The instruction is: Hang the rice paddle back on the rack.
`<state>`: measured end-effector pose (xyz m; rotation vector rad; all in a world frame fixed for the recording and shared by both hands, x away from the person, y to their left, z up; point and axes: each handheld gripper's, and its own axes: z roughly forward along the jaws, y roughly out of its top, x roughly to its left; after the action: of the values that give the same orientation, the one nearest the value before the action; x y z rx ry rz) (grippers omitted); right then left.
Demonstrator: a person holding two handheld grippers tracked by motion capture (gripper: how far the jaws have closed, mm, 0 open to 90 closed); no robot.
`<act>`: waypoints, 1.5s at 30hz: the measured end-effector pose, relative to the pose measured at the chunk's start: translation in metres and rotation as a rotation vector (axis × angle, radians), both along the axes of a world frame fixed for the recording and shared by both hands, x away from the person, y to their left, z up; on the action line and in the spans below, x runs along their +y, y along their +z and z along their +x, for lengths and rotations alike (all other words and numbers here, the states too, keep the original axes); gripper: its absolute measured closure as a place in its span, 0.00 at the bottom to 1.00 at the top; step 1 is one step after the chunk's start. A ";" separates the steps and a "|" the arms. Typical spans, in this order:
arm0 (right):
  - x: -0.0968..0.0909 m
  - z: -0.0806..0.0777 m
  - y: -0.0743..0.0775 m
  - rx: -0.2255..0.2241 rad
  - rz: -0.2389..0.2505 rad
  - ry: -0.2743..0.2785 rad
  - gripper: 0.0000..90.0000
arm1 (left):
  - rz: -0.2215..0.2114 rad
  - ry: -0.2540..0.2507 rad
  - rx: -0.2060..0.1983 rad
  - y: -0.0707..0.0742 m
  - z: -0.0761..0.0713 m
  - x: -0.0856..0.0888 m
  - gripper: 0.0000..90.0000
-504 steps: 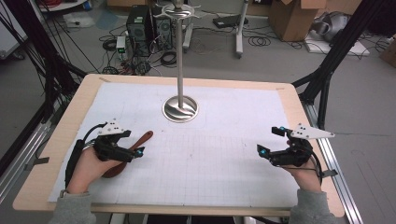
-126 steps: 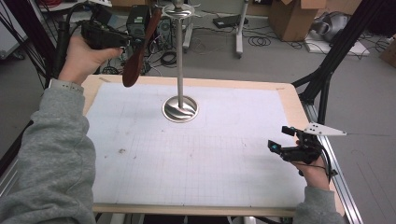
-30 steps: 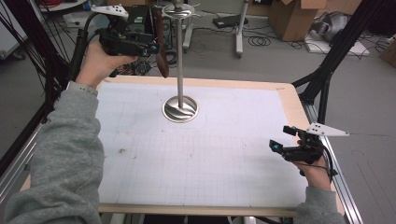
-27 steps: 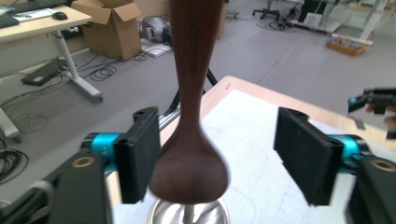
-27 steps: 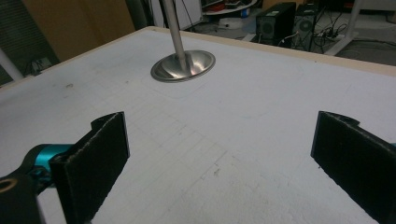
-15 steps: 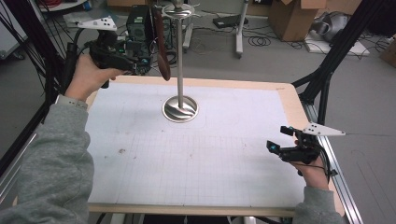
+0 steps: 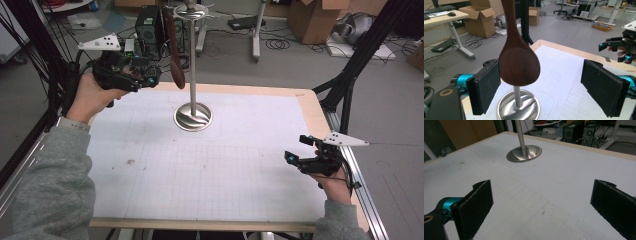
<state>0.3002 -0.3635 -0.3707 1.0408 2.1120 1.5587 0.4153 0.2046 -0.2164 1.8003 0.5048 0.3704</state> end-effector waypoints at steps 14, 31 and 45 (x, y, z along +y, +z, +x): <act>0.004 0.000 -0.001 0.001 -0.008 0.011 0.03 | -0.031 0.037 -0.009 -0.020 -0.015 0.018 0.18; 0.008 0.000 0.000 -0.012 -0.015 0.016 0.03 | -0.039 0.081 -0.015 -0.046 -0.036 0.035 0.18; 0.009 -0.001 0.000 -0.011 -0.017 0.011 0.03 | -0.051 0.118 -0.022 -0.076 -0.059 0.050 0.18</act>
<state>0.2990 -0.3541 -0.3706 1.0150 2.1238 1.5447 0.3564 0.2548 -0.2927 1.7203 0.6010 0.4544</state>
